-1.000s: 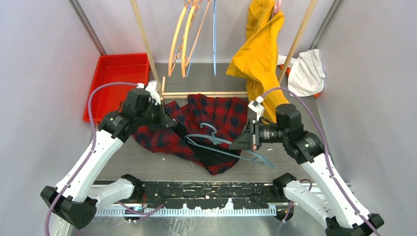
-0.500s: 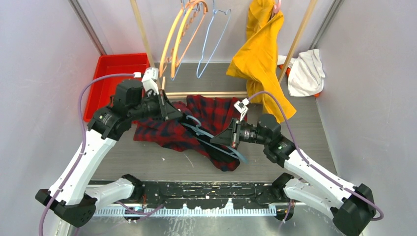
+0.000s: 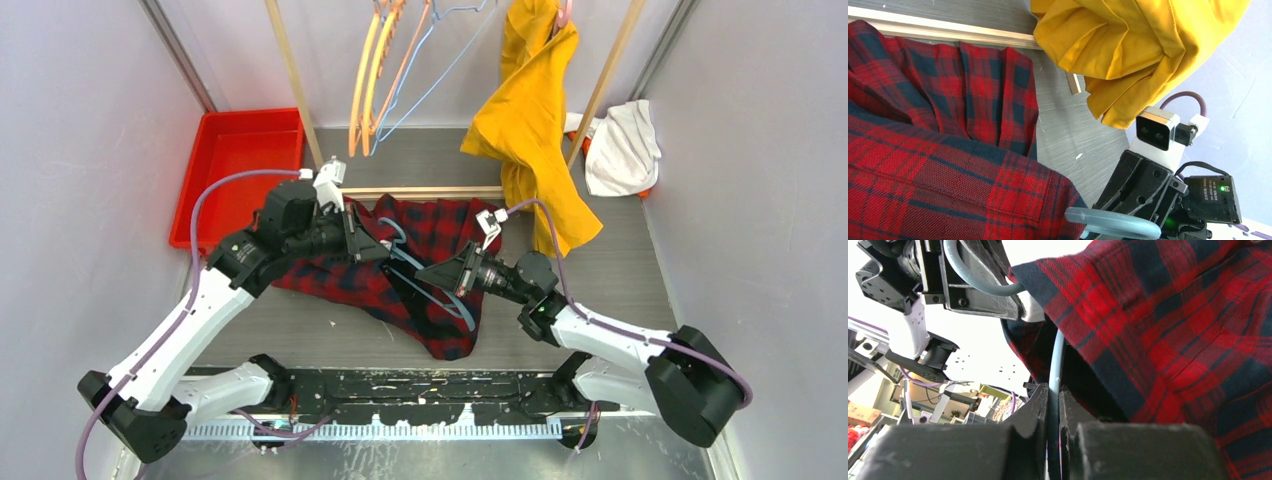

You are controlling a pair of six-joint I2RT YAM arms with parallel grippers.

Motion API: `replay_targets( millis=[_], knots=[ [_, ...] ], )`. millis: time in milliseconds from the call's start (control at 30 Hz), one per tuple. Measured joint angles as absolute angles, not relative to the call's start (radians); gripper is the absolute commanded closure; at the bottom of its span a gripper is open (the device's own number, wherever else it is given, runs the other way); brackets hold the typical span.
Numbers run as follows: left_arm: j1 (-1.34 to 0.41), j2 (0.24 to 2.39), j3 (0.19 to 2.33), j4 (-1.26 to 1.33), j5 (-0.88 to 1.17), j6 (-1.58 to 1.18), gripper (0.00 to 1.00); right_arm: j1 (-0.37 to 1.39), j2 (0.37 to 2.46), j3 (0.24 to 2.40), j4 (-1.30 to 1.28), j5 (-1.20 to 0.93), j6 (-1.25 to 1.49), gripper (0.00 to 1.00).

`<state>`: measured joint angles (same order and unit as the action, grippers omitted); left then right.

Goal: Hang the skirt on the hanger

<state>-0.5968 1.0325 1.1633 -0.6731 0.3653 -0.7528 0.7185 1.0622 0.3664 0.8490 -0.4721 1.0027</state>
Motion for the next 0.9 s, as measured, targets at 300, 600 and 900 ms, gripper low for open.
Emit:
replay_targets(
  millis=[300,600,900],
  knots=[
    [-0.656,1.03,1.127,-0.624,0.31,-0.77,0.82,0.754,1.237,0.36,1.1,-0.465,1.032,0.99],
    [-0.691,0.973,1.154,-0.759,0.25,-0.717,0.5,0.77,1.312,0.348,1.235,-0.447,1.003,0.99],
    [-0.691,0.905,1.322,-0.977,0.033,-0.694,0.46,0.773,1.308,0.35,1.257,-0.447,0.965,0.99]
  ],
)
